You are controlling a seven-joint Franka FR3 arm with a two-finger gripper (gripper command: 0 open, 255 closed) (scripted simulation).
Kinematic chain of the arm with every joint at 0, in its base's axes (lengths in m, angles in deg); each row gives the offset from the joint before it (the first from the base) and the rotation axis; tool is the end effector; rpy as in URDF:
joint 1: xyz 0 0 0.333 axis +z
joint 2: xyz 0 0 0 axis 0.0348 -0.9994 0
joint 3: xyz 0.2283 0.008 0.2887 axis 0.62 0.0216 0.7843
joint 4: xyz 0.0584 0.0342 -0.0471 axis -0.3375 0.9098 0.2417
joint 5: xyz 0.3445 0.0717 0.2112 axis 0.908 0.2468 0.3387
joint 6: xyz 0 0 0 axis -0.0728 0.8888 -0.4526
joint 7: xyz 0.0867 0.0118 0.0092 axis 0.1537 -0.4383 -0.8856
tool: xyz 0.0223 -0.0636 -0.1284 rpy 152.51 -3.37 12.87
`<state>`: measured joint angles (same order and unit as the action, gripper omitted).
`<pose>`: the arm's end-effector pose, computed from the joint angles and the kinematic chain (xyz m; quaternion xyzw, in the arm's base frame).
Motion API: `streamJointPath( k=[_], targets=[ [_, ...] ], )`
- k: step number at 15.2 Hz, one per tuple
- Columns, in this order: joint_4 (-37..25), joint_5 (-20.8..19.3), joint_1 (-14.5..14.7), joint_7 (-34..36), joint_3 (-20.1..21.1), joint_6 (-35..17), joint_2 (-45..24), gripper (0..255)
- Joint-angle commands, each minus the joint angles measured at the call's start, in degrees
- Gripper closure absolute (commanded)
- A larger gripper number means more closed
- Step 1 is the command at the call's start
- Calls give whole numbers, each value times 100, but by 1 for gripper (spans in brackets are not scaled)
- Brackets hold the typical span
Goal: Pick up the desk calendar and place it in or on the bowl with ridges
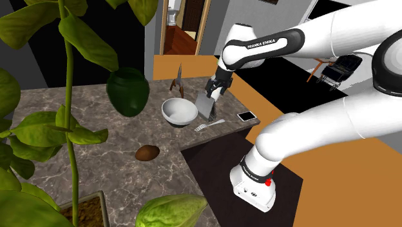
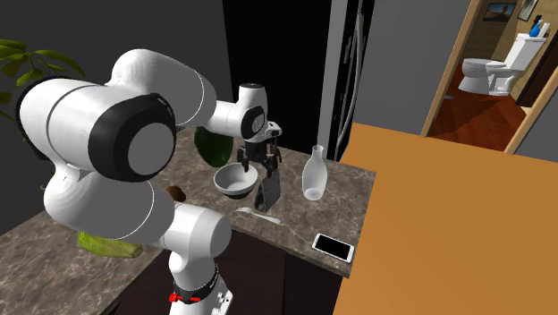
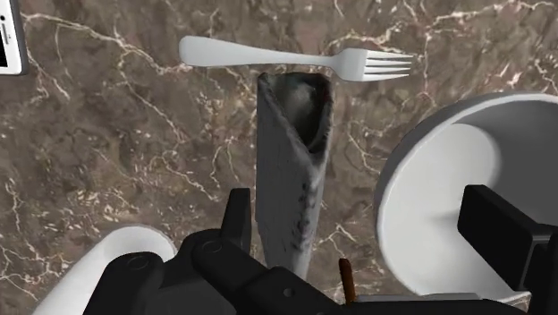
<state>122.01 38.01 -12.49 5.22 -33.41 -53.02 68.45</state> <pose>0.3317 -0.1292 0.3823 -0.9904 0.1372 -0.0163 0.0034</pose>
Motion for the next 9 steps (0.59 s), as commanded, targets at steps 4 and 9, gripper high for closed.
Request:
streamJointPath(
  k=[4,9],
  targets=[
    [150,-86,-105,-19,-124,-578,-401,0],
    [303,-78,-88,-37,-169,-1045,-716,0]
  ],
)
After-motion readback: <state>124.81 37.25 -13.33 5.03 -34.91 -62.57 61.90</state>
